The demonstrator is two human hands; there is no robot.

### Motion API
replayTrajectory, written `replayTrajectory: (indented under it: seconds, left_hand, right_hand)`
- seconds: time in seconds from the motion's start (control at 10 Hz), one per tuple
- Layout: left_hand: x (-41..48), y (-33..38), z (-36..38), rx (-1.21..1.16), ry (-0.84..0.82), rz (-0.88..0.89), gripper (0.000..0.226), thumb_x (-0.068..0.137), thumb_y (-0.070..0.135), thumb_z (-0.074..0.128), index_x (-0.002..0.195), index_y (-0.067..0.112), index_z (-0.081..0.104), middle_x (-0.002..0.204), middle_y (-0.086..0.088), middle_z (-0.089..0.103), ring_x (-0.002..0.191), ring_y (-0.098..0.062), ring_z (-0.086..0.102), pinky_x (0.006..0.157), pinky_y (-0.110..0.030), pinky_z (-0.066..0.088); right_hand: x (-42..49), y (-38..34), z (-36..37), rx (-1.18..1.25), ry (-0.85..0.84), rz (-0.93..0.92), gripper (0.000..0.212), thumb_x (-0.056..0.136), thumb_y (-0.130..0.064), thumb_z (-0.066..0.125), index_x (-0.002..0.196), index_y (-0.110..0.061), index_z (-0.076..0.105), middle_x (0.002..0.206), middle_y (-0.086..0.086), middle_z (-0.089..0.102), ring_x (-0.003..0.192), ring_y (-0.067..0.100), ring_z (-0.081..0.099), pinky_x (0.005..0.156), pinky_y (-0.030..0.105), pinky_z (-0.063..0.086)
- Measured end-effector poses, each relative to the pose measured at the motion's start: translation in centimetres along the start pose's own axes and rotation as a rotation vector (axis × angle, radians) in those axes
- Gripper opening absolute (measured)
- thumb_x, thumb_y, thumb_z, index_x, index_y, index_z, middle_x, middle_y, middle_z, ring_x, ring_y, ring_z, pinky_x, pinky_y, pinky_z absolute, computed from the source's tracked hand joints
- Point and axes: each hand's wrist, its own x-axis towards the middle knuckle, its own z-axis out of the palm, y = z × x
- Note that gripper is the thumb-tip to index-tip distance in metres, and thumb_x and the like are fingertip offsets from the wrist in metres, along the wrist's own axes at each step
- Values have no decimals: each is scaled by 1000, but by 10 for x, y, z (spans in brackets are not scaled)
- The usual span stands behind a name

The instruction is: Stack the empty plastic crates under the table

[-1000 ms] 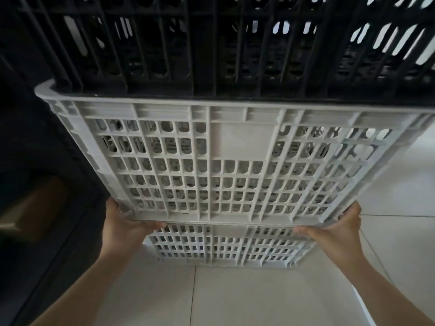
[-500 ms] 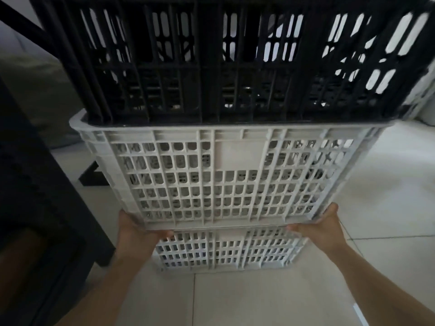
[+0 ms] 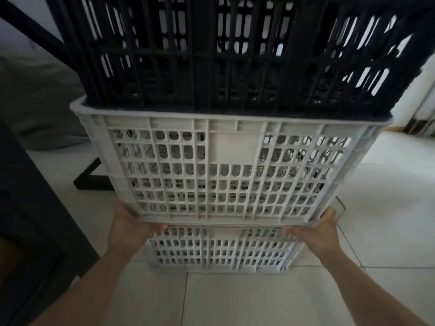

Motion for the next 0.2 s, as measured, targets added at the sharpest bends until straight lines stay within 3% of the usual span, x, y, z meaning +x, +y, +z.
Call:
replayTrajectory:
  seconds: [0.1, 0.2]
  left_hand:
    - [3, 17, -6, 7, -70, -211, 67, 80, 17, 73, 130, 20, 30, 134, -2, 45, 123, -27, 46, 86, -31, 50]
    - [4, 61, -38, 444, -102, -362, 91, 85, 62, 47, 152, 9, 15, 158, -14, 18, 147, -37, 12, 119, -44, 19]
  right_hand:
    - [-4, -21, -13, -175, -190, 91, 99, 45, -17, 94, 123, -8, 34, 107, 2, 51, 101, 23, 51, 86, 36, 44]
    - [-12, -52, -46, -424, -304, 115, 138, 10, -55, 85, 131, -4, 42, 129, 13, 50, 116, 28, 53, 96, 39, 48]
